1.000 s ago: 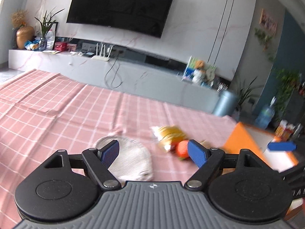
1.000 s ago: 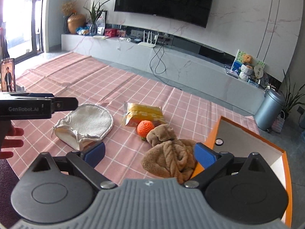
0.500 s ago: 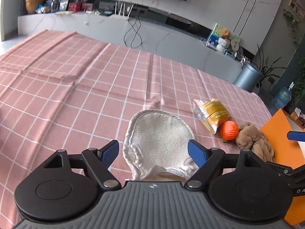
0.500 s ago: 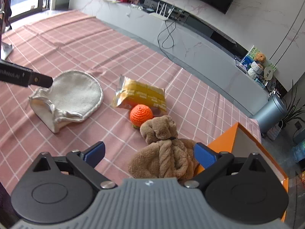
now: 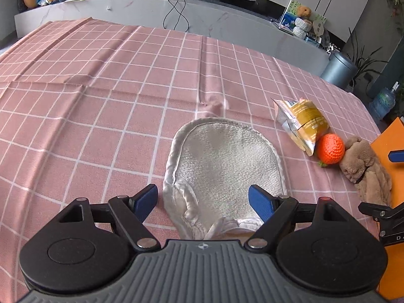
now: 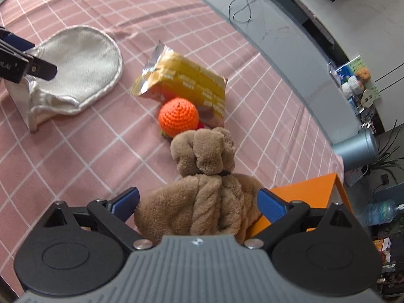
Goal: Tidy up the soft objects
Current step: 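Move both open tools back over the remaining items on the table, then grasp the white cloth pouch with the left tool while the right tool grasps the brown bear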
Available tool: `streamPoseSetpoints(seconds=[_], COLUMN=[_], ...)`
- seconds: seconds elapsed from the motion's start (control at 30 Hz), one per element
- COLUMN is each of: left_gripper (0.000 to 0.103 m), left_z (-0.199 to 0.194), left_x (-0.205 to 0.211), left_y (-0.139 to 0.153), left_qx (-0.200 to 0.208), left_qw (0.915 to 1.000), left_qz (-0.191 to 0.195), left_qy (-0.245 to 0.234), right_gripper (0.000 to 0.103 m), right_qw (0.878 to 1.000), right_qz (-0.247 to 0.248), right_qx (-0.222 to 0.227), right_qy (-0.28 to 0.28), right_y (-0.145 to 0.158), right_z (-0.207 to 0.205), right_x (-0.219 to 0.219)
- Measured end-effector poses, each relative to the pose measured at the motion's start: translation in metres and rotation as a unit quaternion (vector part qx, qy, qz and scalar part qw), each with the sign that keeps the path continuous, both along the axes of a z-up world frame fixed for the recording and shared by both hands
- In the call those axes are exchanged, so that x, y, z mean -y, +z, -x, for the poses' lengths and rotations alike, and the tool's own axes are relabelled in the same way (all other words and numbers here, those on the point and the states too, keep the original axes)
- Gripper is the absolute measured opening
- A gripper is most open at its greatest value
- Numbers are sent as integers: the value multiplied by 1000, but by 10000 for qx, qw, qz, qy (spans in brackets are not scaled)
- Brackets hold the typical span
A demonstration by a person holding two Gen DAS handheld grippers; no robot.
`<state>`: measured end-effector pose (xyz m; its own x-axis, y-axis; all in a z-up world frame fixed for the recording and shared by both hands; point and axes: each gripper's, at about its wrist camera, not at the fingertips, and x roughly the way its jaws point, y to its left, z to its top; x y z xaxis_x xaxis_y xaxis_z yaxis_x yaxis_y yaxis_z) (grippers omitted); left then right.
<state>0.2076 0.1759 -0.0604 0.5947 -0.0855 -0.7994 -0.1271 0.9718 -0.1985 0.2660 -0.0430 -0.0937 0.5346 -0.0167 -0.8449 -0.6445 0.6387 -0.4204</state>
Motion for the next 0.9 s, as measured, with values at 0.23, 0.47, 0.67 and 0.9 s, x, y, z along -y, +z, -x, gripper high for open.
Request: streamPoseSetpoints(seconds=[0.23, 0.47, 0.67, 0.9], left_gripper=[95, 75, 41, 16], left_z=[-3, 3, 7, 20], left_x=[11, 26, 33, 39], left_y=[-2, -3, -1, 4], left_qx=[13, 161, 239, 389], left_qw=[9997, 9970, 9965, 9973], left_qz=[-222, -675, -661, -445], left_qy=[-41, -335, -457, -440], right_gripper=[91, 71, 47, 35], right_qw=[9979, 9980, 9987, 9996], right_qz=[125, 309, 331, -13], right_qx=[-618, -537, -366, -228], right_qy=[-174, -96, -91, -185], right_y=[-15, -20, -17, -3], right_z=[-15, -12, -9, -2], right_x=[-4, -7, -4, 7])
